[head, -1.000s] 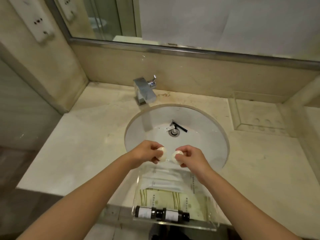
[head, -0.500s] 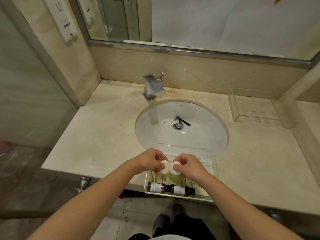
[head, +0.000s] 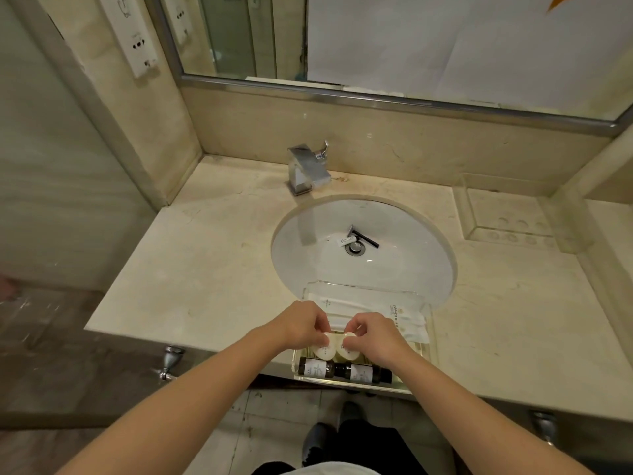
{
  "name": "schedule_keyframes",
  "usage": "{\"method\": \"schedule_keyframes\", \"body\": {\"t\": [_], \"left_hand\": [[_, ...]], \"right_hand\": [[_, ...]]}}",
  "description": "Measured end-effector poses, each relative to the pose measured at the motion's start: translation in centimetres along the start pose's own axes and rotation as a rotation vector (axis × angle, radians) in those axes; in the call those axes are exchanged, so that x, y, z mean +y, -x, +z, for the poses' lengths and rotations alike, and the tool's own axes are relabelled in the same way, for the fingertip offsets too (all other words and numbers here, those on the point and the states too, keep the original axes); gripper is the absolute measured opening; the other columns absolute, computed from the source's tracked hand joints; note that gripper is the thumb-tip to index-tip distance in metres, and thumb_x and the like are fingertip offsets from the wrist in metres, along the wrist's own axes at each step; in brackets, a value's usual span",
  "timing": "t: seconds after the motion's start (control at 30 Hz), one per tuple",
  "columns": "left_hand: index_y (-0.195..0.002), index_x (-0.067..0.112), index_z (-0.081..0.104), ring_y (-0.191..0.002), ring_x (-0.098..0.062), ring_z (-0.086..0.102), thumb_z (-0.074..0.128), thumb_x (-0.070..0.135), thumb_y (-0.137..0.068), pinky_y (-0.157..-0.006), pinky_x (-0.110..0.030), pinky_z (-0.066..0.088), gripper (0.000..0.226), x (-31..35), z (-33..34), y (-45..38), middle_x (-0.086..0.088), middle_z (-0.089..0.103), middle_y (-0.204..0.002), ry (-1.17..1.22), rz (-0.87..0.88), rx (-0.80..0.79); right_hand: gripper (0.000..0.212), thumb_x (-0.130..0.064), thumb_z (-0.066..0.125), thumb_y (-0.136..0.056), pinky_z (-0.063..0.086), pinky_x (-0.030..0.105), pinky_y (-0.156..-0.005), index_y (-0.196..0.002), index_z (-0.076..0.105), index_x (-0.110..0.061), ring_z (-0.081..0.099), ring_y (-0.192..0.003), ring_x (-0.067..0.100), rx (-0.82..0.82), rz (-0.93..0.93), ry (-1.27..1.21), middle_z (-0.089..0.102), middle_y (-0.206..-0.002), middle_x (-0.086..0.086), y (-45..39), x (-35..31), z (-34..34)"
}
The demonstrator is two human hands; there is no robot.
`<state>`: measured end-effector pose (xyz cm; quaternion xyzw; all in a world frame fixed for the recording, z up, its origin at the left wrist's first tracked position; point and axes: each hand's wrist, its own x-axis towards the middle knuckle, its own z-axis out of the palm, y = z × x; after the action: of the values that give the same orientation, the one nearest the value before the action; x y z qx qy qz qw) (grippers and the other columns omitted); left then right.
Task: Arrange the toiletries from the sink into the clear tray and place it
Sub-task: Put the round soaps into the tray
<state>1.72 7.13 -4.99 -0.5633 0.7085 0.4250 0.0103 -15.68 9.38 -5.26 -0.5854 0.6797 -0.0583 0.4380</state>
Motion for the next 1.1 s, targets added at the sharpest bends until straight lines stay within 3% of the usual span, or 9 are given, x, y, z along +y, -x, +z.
{"method": "schedule_keyframes", "body": {"t": [0.13,0.27,0.4,0.6,0.8,1.1], "left_hand": [[-0.1,0.013,0.072,-0.08,-0.013,0.059,0.071,0.021,-0.081,-0.072,-0.023,0.044,0.021,-0.1,0.1,-0.3,-0.004,0.072,-0.097,-0.095,0.031,0.023],[-0.104,0.015,0.069,-0.094,-0.019,0.064,0.067,0.021,-0.083,-0.084,-0.032,0.052,0.021,-0.4,0.6,-0.6,-0.002,0.07,-0.104,-0.183,0.06,0.052],[-0.099,0.016,0.068,-0.086,-0.016,0.058,0.067,0.024,-0.083,-0.079,-0.03,0.051,0.018,-0.4,0.8,-1.0,-0.001,0.068,-0.1,-0.222,0.075,0.053],[-0.08,0.022,0.054,-0.08,-0.018,0.058,0.073,0.028,-0.073,-0.075,-0.037,0.052,0.021,0.0,0.2,-1.7,0.005,0.06,-0.083,-0.204,0.045,0.036],[-0.086,0.018,0.058,-0.078,-0.018,0.055,0.066,0.029,-0.081,-0.074,-0.034,0.049,0.015,0.7,-2.3,-3.7,0.004,0.058,-0.08,-0.126,0.043,0.185],[-0.079,0.019,0.055,-0.081,-0.019,0.054,0.063,0.024,-0.084,-0.076,-0.032,0.046,0.011,1.9,-6.8,-9.4,0.002,0.059,-0.082,-0.002,-0.075,0.268]], "right_hand": [[0.016,-0.02,0.073,-0.078,0.045,0.02,-0.064,-0.095,0.071,-0.02,0.06,-0.079,0.012,0.014,-0.022,0.042,0.064,-0.088,-0.003,-0.1,0.3,0.3],[0.016,-0.019,0.07,-0.08,0.041,0.02,-0.066,-0.096,0.071,-0.019,0.059,-0.082,0.012,0.045,-0.058,0.079,0.063,-0.088,-0.004,-0.1,0.4,0.7],[0.015,-0.019,0.071,-0.078,0.035,0.015,-0.056,-0.093,0.071,-0.019,0.056,-0.075,0.012,0.1,-0.081,0.127,0.059,-0.084,-0.004,-0.3,0.5,0.7],[0.012,-0.015,0.069,-0.077,0.045,0.023,-0.061,-0.086,0.063,-0.019,0.057,-0.071,0.013,0.086,-0.076,0.097,0.059,-0.077,-0.005,-0.7,0.5,0.7],[0.002,-0.022,0.063,-0.084,0.048,0.026,-0.064,-0.084,0.062,-0.021,0.057,-0.07,0.011,0.165,-0.104,0.084,0.059,-0.072,-0.009,-2.1,0.6,-1.5],[0.009,-0.021,0.056,-0.085,0.051,0.033,-0.066,-0.079,0.064,-0.021,0.062,-0.074,0.02,0.261,-0.043,0.067,0.062,-0.073,-0.006,-6.6,1.2,-7.7]]}}
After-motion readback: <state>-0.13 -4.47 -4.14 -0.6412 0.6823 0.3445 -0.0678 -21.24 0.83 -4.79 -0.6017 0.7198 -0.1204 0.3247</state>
